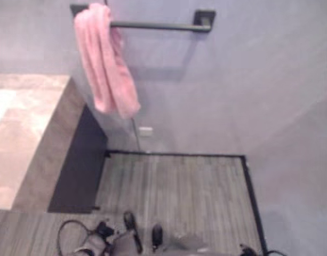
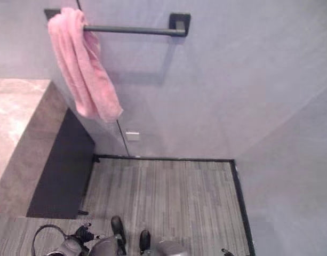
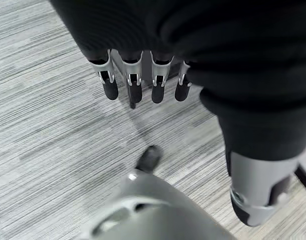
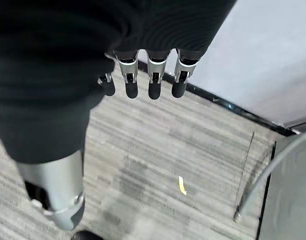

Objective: Put brush and paste in cup on sink, flatten towel.

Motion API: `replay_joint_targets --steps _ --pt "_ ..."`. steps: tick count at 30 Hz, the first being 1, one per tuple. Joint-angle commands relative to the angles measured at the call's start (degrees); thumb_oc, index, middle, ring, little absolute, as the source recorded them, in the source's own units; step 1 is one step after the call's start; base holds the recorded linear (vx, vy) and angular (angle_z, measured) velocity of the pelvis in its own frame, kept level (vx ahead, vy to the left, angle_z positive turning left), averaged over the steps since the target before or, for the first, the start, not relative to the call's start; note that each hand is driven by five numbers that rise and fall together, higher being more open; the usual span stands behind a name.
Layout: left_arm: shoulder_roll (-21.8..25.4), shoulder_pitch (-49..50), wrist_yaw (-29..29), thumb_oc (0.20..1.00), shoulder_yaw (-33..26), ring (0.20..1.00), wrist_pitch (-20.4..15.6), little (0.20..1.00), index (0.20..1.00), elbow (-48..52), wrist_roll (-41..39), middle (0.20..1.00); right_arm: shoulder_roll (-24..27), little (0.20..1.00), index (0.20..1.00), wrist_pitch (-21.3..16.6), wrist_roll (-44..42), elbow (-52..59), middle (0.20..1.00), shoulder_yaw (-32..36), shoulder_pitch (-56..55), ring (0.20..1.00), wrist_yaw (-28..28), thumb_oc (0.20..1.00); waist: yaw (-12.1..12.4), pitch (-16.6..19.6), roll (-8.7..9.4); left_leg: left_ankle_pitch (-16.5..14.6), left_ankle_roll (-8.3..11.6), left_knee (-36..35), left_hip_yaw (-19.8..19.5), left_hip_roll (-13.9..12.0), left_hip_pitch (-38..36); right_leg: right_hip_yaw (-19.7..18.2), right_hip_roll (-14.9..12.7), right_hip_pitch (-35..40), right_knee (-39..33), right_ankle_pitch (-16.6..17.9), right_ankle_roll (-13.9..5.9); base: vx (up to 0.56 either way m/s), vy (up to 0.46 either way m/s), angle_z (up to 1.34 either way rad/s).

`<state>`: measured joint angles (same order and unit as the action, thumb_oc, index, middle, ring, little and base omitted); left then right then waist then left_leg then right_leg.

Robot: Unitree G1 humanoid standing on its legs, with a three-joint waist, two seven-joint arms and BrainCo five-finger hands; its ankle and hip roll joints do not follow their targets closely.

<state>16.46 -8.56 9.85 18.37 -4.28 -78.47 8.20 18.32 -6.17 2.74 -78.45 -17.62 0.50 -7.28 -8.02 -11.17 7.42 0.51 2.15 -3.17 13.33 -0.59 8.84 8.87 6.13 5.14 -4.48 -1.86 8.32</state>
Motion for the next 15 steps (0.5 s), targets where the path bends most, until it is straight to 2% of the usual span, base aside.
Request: replay_joint_targets --steps 1,4,5,6,7,9,11,12,13,15 --pt "-0.29 1.16 0.51 1.000 0.14 1.000 -0.06 1.000 1.000 -0.41 1.37 1.000 1.97 1.000 1.000 -0.27 1.83 1.44 1.000 0.28 -0.89 1.000 -0.40 1.000 0.21 2.55 -3.61 2.93 0.09 -1.83 0.02 -0.96 -3.77 -5.22 -2.31 -0.06 8.34 -7.26 -7.10 0.48 0.190 -0.09" --pt "-0.14 1.94 0.48 1.000 0.15 1.000 -0.04 1.000 1.000 -0.96 1.79 1.000 1.54 1.000 1.000 -0.50 1.22 1.95 1.000 0.53 -0.93 1.000 -0.44 1.000 0.18 3.88 -3.50 3.56 -0.33 -1.82 -0.23 -0.51 -4.52 -6.05 -2.92 0.70 8.89 -8.12 -7.35 0.40 0.201 -0.45" --pt "-0.01 2.09 0.48 1.000 -0.07 1.000 -0.09 1.000 1.000 -1.05 1.71 1.000 1.12 1.000 1.000 -0.59 0.33 2.63 1.000 1.03 -0.78 1.000 -0.35 1.000 0.18 4.50 -3.36 2.13 -1.15 -0.02 0.23 0.31 -4.79 -7.06 -3.92 1.53 9.85 -8.68 -7.92 0.25 0.162 -0.62" --pt "0.00 2.10 0.48 1.000 -0.06 1.000 -0.09 1.000 1.000 -1.05 1.70 1.000 1.11 1.000 1.000 -0.58 0.33 2.64 1.000 1.02 -0.79 1.000 -0.35 1.000 0.21 4.51 -3.33 1.98 -1.16 0.22 0.27 0.30 -4.69 -7.10 -3.95 1.50 9.90 -8.72 -7.93 0.48 0.341 -0.25" --pt "0.28 2.08 0.23 1.000 -0.24 1.000 -0.16 1.000 1.000 -0.65 1.20 1.000 0.50 1.000 1.000 -0.54 0.18 2.87 1.000 1.05 -0.98 1.000 0.05 1.000 0.39 4.95 -3.15 -0.77 -2.33 3.60 1.04 1.04 -4.12 -7.59 -5.22 1.61 11.85 -9.10 -8.87 0.34 0.286 -0.22" --pt "0.59 1.83 0.42 1.000 -0.16 1.000 -0.40 1.000 1.000 0.09 0.95 1.000 -0.13 1.000 1.000 -0.53 0.40 3.29 1.000 0.73 -0.89 1.000 0.09 1.000 0.50 5.19 -3.21 -2.94 -3.20 6.09 1.73 1.68 -3.58 -7.88 -6.17 1.16 13.38 -8.96 -9.97 0.36 0.339 -0.31" --pt "0.59 1.63 0.30 1.000 0.60 1.000 -0.59 1.000 1.000 0.95 1.31 1.000 -0.42 1.000 1.000 -0.34 0.46 3.20 1.000 0.69 -0.77 1.000 0.19 1.000 0.72 5.66 -3.41 -4.23 -4.09 6.63 1.86 2.40 -3.81 -7.96 -7.03 0.72 14.50 -7.77 -11.23 0.22 0.241 -0.39" --pt "0.59 1.64 0.29 1.000 0.62 1.000 -0.58 1.000 1.000 0.96 1.31 1.000 -0.42 1.000 1.000 -0.34 0.46 3.20 1.000 0.70 -0.78 1.000 0.19 1.000 0.78 5.70 -3.42 -4.25 -4.11 6.62 1.91 2.40 -3.79 -8.02 -7.04 0.67 14.50 -7.76 -11.25 0.23 0.337 -0.30" --pt "0.73 1.37 0.30 1.000 1.31 1.000 -0.76 1.000 1.000 1.43 1.48 1.000 -0.80 1.000 1.000 -0.38 0.35 3.58 1.000 0.67 -0.43 1.000 0.31 1.000 0.69 6.10 -3.87 -5.35 -5.09 5.85 2.43 3.15 -4.72 -8.26 -7.84 -0.35 16.62 -5.67 -12.63 0.20 0.327 -0.19" --pt "0.69 1.27 0.28 1.000 1.51 1.000 -0.70 1.000 1.000 1.42 1.62 1.000 -0.89 1.000 1.000 -0.30 0.40 3.66 1.000 0.58 -0.34 1.000 0.38 1.000 0.82 6.19 -4.06 -5.56 -5.46 5.37 2.51 3.42 -5.23 -8.41 -8.11 -1.07 17.85 -5.08 -13.02 0.15 0.256 0.09"
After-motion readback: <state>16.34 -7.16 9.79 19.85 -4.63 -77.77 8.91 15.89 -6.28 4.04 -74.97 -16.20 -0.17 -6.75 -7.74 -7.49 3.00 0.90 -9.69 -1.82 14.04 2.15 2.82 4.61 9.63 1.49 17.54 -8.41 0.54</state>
